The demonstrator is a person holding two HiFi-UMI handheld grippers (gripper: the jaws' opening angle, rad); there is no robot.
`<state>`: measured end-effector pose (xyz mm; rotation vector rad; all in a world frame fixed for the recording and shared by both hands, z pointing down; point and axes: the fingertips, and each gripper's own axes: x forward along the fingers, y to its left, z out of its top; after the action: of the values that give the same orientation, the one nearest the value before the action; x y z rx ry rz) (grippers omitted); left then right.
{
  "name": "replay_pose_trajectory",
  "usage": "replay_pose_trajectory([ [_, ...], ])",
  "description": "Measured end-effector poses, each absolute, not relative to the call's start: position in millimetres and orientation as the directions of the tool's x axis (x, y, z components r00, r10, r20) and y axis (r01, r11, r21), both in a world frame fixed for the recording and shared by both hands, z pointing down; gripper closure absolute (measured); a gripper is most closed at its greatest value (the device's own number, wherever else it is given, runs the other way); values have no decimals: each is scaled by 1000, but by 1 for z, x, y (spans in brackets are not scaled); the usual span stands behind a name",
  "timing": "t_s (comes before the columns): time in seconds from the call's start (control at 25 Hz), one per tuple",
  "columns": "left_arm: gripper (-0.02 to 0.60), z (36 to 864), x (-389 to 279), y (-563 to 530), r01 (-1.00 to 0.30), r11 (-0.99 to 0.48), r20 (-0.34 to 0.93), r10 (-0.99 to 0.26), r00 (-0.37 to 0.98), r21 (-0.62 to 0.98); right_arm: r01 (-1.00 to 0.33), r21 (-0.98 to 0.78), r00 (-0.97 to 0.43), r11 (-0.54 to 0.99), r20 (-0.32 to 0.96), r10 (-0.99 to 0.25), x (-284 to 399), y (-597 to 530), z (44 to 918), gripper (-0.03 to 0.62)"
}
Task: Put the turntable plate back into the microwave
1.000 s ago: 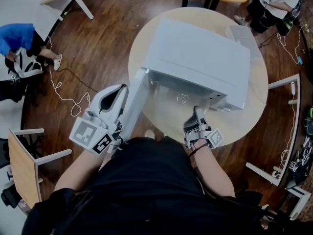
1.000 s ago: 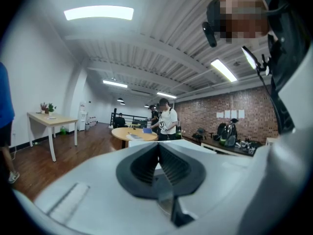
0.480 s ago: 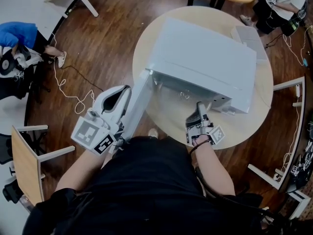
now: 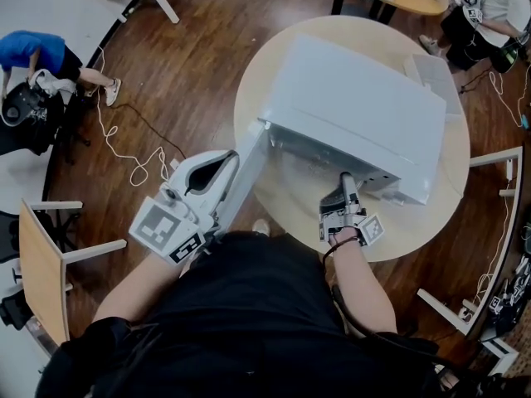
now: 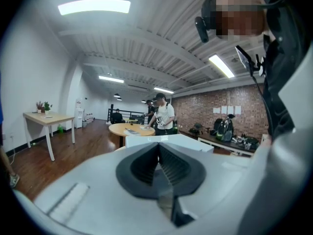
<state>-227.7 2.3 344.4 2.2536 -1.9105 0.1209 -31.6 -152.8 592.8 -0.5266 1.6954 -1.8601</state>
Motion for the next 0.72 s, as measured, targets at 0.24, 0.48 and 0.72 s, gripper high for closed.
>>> replay_pose_trajectory([
  [0.24, 584, 348, -231, 1, -985, -141, 191, -969, 158, 99, 131, -990, -756, -50, -67, -652, -34, -158, 599, 545],
  [0.48, 584, 351, -236, 0, -988, -122, 205, -969, 139, 95, 145, -987, -748, -61, -69, -660, -45, -164, 602, 545],
  [0.72, 584, 353, -239, -1, -988, -117, 211, -968, 136, 101, 154, -987, -732, -54, -77, -677, -53, -173, 603, 543],
])
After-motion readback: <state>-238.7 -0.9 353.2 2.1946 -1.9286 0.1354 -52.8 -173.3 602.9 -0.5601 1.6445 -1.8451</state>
